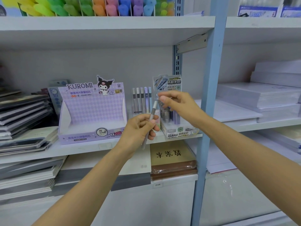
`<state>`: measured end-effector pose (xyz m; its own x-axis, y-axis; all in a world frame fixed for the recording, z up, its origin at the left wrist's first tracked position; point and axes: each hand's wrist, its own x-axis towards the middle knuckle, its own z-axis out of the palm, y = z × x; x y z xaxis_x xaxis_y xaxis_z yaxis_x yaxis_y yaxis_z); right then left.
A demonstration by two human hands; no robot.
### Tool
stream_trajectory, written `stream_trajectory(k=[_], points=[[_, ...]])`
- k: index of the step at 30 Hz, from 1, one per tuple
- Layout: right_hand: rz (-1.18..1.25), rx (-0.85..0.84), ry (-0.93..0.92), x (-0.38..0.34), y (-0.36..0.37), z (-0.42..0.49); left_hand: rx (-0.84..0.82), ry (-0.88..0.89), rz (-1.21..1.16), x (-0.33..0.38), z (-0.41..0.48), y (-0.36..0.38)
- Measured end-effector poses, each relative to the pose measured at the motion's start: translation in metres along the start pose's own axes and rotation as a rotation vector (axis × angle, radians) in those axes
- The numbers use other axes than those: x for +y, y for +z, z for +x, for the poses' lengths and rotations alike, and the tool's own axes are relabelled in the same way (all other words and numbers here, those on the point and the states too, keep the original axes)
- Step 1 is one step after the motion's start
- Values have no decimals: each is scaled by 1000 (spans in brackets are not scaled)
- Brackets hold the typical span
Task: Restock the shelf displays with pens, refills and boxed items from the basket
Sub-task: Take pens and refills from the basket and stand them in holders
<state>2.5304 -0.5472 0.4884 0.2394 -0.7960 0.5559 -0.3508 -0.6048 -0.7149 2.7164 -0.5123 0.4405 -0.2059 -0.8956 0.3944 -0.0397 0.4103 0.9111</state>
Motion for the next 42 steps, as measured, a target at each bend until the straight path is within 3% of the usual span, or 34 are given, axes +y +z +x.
stream_trajectory(k=[5, 7, 9, 12, 14, 24, 35, 42], points=[[117, -98, 17, -9, 14, -3, 21, 90, 80, 7, -2, 2], [186, -6, 15, -11, 11, 0, 136, 171, 264, 5, -1, -4], [257, 151, -1, -14, 4, 5, 253, 297, 600, 2, 2, -15], [298, 345, -47, -19, -4, 11, 128, 309, 1027, -5, 7, -30], [286, 401, -61, -20, -5, 13, 46, 285, 1126, -9, 6, -35], [46, 302, -114, -13, 14, 24, 169, 633, 1118, 8, -23, -38], [-343, 108, -150, -17, 21, 31, 100, 554, 1118, 3, -35, -43], [-370, 100, -156, -15, 22, 36, 107, 543, 1127, 2, -34, -42]])
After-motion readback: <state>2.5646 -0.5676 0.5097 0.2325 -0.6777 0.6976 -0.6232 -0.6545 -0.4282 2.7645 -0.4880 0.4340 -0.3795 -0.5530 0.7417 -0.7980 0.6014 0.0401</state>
